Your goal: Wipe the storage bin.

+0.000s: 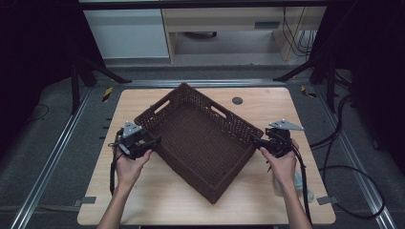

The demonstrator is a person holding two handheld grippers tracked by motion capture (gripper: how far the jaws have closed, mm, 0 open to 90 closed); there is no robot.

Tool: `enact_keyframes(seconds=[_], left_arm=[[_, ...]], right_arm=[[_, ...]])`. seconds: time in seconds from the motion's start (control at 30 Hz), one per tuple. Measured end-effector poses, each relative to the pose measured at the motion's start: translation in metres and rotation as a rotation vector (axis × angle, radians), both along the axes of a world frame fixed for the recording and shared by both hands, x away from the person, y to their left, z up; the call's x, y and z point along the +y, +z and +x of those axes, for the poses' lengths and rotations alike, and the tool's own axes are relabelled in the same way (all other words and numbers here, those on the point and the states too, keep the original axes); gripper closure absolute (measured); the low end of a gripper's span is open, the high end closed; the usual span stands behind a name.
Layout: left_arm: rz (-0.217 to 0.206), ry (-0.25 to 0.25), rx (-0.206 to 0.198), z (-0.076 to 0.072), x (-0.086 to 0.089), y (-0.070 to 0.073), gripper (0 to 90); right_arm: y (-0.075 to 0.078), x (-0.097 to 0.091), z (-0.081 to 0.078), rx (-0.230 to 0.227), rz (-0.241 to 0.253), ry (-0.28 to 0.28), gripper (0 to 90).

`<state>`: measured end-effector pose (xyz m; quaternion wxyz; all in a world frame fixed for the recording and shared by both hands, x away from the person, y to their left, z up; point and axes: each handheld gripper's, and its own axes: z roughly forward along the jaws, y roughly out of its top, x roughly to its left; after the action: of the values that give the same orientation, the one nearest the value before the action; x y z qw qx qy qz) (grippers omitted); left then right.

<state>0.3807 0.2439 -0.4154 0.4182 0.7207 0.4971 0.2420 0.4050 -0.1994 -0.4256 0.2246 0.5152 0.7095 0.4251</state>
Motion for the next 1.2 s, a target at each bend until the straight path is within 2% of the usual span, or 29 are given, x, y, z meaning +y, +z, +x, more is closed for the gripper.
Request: enact_keyframes(seconds=[0.1,0.2,0.4,0.5,0.6,0.73,0.8,0.87,1.0,1.07,1.1,1.13,1.2], left_arm=[[0.008,0.008,-0.002,-0.001,-0.002,0.000,40.9],[0.012,0.015,-0.002,-0.003,-0.003,0.002,40.3],[-0.007,0.004,0.008,-0.012,-0.005,0.005,37.6],[0.006,-0.014,0.009,-0.017,-0.011,0.005,37.6],[0.004,-0.010,0.010,-0.018,-0.014,0.003,37.6],[0.005,-0.006,0.011,-0.017,-0.014,0.002,38.1],[0.005,-0.022,0.016,-0.014,-0.014,0.001,40.4],[-0.002,-0.031,0.024,-0.012,-0.013,0.001,40.8],[0.004,-0.041,0.033,-0.007,-0.011,0.002,40.6],[0.004,-0.041,0.035,-0.006,-0.010,0.002,40.7],[-0.001,-0.039,0.037,-0.005,-0.009,0.001,40.7],[-0.004,-0.037,0.039,-0.005,-0.009,0.001,40.6],[0.009,-0.029,0.036,-0.006,-0.010,0.002,39.6]], right_arm=[[-0.002,0.000,0.002,0.016,0.029,0.020,42.4],[-0.001,0.001,0.001,0.031,0.031,0.023,43.1],[0.002,0.006,-0.012,0.044,-0.008,0.025,42.9],[0.002,0.007,-0.020,0.046,-0.003,0.021,42.3],[0.003,0.007,-0.026,0.049,0.000,0.022,41.8],[0.004,0.005,-0.023,0.063,0.008,0.039,39.5],[0.006,0.004,-0.020,0.054,0.012,0.035,36.1],[0.007,0.004,-0.016,0.045,0.014,0.031,36.4],[0.006,0.005,-0.007,0.034,-0.014,0.052,43.7],[0.004,0.006,-0.005,0.032,-0.040,0.062,54.3],[0.003,0.007,-0.005,0.029,-0.053,0.066,63.5],[0.003,0.008,-0.006,0.032,-0.058,0.068,67.6],[0.003,0.008,-0.007,0.025,-0.065,0.075,69.9]])
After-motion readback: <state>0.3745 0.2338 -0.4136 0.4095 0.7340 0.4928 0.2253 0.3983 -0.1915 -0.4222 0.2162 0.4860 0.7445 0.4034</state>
